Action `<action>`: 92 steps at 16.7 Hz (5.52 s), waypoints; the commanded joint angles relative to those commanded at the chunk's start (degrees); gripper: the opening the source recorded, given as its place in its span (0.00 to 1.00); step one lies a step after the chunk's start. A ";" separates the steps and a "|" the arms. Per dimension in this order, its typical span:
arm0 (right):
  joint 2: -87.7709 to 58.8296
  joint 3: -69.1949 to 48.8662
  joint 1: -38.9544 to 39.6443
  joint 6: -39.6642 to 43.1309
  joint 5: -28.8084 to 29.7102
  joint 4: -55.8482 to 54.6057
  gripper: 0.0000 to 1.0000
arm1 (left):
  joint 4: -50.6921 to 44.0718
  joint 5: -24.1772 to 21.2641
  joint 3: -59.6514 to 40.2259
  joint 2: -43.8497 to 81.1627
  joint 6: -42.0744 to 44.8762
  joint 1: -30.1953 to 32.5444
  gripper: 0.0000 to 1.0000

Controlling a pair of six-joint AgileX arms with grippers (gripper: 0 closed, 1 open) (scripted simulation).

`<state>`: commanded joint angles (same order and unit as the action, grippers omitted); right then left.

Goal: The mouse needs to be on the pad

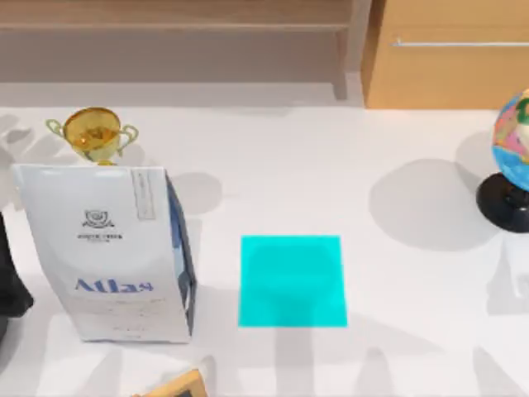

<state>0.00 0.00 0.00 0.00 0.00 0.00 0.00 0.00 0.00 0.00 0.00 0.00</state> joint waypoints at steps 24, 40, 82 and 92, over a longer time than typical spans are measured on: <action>0.00 0.00 0.00 0.00 0.00 0.00 1.00 | -58.22 0.48 -53.05 82.17 20.63 -9.90 1.00; 0.00 0.00 0.00 0.00 0.00 0.00 1.00 | -37.93 -0.06 -41.49 93.32 21.47 -10.12 1.00; 0.00 0.00 0.00 0.00 0.00 0.00 1.00 | -63.52 -0.62 -56.81 81.75 21.14 -9.89 0.00; 0.00 0.00 0.00 0.00 0.00 0.00 1.00 | -63.61 0.87 -61.16 83.27 13.18 -9.13 0.00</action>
<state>0.00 0.00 0.00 0.00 0.00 0.00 -63.61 0.87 -61.16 83.27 13.18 -9.13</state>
